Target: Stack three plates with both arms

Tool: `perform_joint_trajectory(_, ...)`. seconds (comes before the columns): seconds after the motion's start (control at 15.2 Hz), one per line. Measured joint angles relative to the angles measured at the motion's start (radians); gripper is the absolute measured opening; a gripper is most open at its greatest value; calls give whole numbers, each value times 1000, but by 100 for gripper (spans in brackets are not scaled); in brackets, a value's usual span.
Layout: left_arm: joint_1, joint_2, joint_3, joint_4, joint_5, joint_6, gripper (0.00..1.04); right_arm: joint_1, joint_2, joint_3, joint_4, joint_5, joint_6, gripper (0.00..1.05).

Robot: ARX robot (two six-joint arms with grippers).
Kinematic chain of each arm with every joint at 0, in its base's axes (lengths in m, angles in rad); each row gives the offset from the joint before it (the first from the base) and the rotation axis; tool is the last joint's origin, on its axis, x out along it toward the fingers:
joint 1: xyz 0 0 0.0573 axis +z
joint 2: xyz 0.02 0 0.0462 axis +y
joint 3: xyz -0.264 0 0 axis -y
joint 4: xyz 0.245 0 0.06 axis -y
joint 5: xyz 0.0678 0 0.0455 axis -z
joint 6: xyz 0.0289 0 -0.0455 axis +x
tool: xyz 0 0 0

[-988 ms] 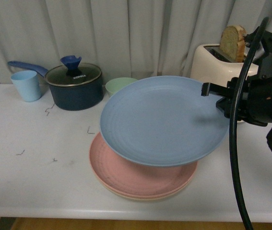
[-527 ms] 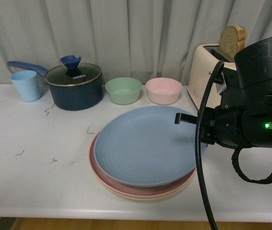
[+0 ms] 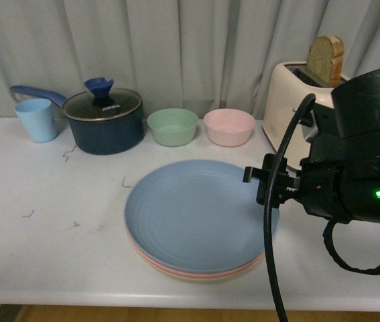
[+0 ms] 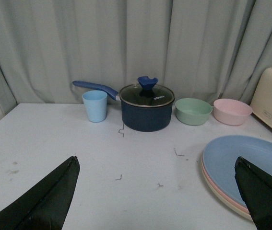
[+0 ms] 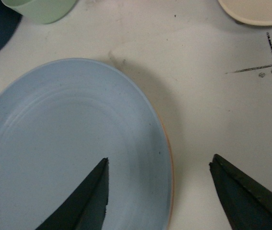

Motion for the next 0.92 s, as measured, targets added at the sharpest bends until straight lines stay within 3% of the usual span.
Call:
perform_joint_trajectory(0.2,0,0,0,0,0,0,98,-10,-82,-49,34,-9,0,98)
perform_joint_trajectory(0.26,0,0,0,0,0,0,98,-6,-35,-106,313,86,-63,93)
perform_joint_trajectory(0.33,0,0,0,0,0,0,98,-11,-18,-200,525,195,-169,83)
perform_joint_trajectory(0.46,1,0,0,0,-2,0,98,-73,-112,-432,827,227,-348,57)
perform_joint_trajectory(0.72,1,0,0,0,0,0,98,-143,-380,-665,850,143,-408,8)
perform_joint_trajectory(0.79,1,0,0,0,0,0,98,-167,-448,-704,853,135,-416,2)
perform_joint_trajectory(0.92,1,0,0,0,0,0,98,-195,-586,-762,838,116,-417,2)
